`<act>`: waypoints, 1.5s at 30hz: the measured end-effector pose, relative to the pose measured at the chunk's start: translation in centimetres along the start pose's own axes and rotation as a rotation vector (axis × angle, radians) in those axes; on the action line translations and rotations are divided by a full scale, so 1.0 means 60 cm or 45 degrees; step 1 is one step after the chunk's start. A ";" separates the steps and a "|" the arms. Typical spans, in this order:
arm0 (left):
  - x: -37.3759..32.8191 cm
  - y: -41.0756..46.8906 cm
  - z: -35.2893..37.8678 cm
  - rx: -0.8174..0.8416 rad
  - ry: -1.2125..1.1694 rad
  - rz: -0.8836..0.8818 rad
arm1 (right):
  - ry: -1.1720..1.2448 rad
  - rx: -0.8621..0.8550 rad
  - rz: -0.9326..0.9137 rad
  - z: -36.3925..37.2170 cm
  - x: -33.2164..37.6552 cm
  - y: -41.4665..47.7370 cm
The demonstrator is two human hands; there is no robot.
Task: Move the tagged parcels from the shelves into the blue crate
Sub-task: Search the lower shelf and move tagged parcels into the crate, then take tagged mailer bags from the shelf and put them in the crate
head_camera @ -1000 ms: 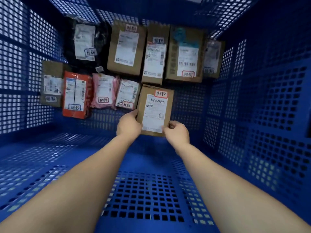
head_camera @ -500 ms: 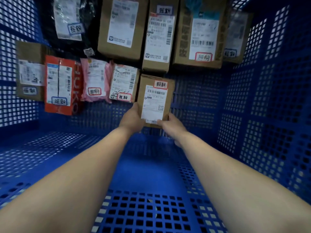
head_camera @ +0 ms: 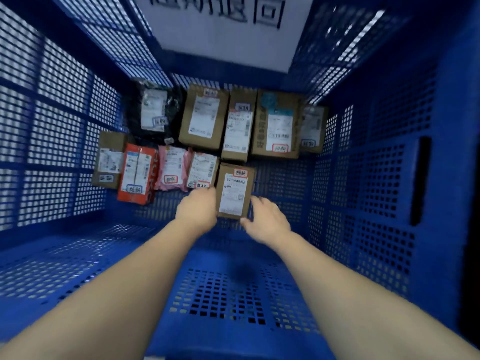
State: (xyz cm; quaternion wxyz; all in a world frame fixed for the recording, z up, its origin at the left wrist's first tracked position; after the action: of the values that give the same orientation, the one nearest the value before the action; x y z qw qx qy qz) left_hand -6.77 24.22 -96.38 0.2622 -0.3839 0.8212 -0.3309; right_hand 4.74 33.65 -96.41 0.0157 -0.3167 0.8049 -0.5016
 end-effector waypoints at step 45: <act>-0.609 -1.118 -0.242 -0.762 1.027 1.592 | 0.370 -1.203 0.827 -0.143 -0.147 -1.313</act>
State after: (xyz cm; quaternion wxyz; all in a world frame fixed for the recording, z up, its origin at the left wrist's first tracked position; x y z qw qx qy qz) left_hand 34.66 25.95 -30.65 -0.0321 0.2425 0.9696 -0.0017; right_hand 47.79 21.79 -30.35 -0.0845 0.0451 0.9907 -0.0965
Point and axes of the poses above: each hand's wrist, its own y-axis towards the middle knuckle, its own z-axis out of the palm, x = y × z, the point moved 10 cm from there along y, towards the middle knuckle
